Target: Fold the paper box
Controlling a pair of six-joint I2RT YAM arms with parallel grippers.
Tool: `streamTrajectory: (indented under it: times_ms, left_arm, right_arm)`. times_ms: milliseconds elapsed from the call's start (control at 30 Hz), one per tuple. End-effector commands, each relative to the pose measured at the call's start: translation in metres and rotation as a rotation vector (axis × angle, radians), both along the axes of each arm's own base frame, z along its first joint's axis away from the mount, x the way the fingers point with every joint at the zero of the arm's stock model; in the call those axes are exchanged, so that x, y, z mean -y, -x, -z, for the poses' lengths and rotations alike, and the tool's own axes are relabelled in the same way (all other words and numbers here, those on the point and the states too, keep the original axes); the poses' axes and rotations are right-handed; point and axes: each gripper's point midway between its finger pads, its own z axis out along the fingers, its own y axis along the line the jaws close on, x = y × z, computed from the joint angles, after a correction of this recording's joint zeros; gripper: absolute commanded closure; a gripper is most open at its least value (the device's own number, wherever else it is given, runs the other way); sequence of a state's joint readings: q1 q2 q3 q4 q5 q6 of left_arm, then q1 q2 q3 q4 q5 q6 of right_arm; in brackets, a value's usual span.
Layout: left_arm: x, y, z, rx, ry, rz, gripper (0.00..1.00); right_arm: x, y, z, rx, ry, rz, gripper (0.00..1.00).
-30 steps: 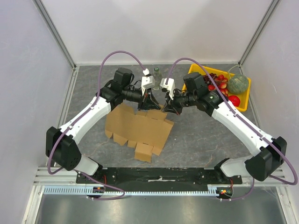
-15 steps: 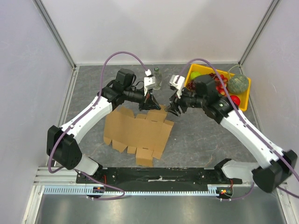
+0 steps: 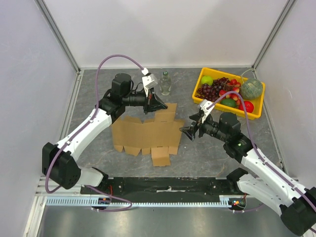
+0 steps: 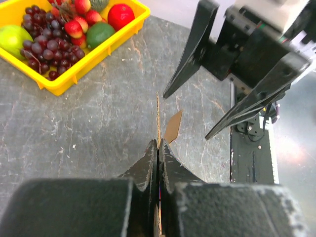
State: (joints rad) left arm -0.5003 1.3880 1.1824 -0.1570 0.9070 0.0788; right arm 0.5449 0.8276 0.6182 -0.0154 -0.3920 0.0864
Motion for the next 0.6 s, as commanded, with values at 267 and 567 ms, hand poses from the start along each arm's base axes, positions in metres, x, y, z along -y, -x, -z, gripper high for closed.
streamTrajectory:
  times_ms: [267, 567]
  left_arm:
    - [-0.006, 0.008, -0.045, 0.042, 0.090, -0.033, 0.98]
    - [-0.009, 0.004, -0.046, 0.039, 0.087, -0.047, 0.98]
  right_arm:
    - [-0.016, -0.011, 0.002, 0.017, -0.223, 0.014, 0.16]
    - [-0.029, -0.014, 0.028, -0.006, -0.223, -0.043, 0.21]
